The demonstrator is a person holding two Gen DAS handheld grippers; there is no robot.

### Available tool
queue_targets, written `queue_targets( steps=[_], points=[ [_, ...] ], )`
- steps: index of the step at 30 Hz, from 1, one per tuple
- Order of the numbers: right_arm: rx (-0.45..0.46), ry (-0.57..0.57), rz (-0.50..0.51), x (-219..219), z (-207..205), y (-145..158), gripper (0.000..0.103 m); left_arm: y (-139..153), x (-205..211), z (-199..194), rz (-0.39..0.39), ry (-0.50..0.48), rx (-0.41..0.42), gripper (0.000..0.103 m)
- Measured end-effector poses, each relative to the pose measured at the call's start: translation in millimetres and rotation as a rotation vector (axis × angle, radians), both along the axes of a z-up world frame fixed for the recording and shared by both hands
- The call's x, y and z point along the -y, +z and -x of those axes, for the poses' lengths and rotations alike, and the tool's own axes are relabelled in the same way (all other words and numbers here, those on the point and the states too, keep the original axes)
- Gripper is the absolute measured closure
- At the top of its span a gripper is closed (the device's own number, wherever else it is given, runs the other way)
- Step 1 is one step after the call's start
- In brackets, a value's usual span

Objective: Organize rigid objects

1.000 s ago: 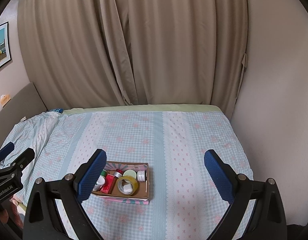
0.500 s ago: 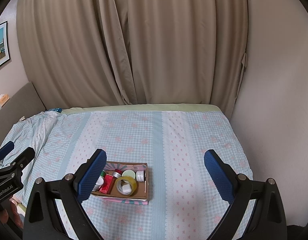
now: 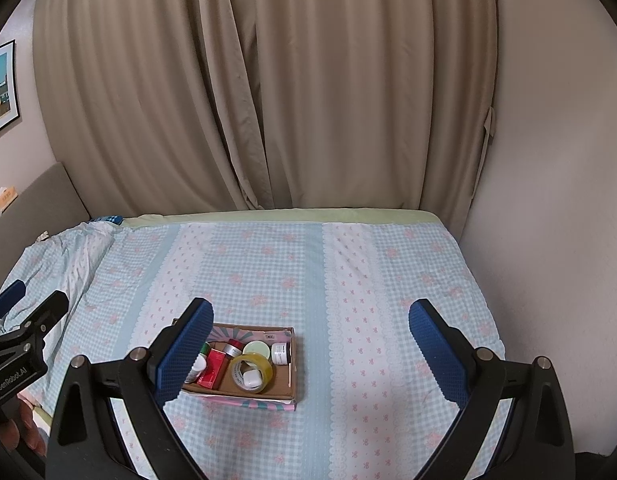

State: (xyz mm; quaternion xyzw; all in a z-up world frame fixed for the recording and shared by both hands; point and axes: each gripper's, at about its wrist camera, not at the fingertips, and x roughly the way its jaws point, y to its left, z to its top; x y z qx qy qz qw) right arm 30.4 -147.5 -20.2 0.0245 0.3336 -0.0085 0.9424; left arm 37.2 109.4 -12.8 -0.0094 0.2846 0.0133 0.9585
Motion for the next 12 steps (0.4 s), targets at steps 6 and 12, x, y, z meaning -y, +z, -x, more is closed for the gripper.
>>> queue_targets(
  steps=[6, 12],
  points=[
    [0.0, 0.0, 0.004, -0.8, -1.4, -0.2, 0.005, -4.6, -3.7, -1.5, 0.004, 0.007, 0.01, 0.0],
    [-0.007, 0.0, 0.003, -1.2, -2.9, -0.5, 0.005, -11.9, -10.3, -5.8, 0.006, 0.024, 0.003, 0.0]
  ],
)
